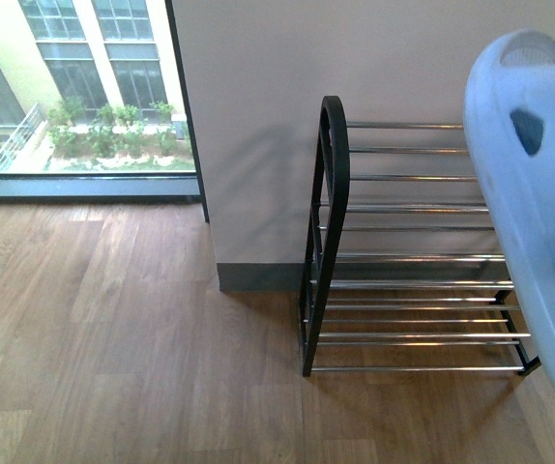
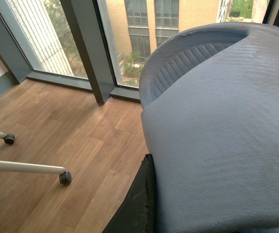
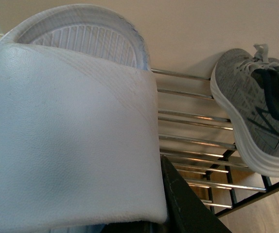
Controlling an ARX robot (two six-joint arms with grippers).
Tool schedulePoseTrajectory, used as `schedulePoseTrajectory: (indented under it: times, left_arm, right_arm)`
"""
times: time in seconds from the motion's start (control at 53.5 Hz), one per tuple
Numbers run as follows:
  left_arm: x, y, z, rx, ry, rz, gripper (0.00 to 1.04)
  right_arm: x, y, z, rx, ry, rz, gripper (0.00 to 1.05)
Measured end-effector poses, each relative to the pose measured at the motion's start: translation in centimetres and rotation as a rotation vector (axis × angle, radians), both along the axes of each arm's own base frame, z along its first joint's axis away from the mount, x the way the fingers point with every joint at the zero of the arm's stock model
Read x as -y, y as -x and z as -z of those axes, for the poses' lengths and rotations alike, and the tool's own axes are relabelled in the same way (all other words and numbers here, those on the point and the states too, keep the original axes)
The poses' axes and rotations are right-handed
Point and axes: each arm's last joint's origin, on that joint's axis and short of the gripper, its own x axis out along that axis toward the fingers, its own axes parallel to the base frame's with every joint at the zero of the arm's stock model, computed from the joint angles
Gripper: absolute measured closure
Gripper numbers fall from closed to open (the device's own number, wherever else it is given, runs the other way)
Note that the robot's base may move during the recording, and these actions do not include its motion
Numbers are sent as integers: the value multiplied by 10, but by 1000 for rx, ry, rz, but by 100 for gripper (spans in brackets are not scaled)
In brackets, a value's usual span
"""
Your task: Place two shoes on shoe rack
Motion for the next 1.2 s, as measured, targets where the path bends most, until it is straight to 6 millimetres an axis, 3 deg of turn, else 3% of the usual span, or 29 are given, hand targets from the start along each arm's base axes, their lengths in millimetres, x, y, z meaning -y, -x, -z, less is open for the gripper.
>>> schedulePoseTrajectory:
  times: [0.224, 0.374, 0.599, 0.711, 1.01, 1.197]
  left_arm:
    - [0, 0, 0, 0, 0, 0, 103]
    - [0, 0, 0, 0, 0, 0, 103]
    - [0, 0, 0, 0, 0, 0, 103]
    - [0, 0, 0, 0, 0, 0, 103]
    - [0, 0, 0, 0, 0, 0, 103]
    - [0, 0, 0, 0, 0, 0, 103]
  right_arm:
    - [26, -64, -20, 40, 72, 67, 103]
    - [40, -106, -23, 6, 85, 91, 103]
    - [42, -160, -22, -62, 46, 90, 103]
    - [44, -177, -20, -71, 50, 106, 103]
    - [62, -218, 15, -175, 63, 212, 103]
    - [82, -228, 45, -262, 115, 283, 103]
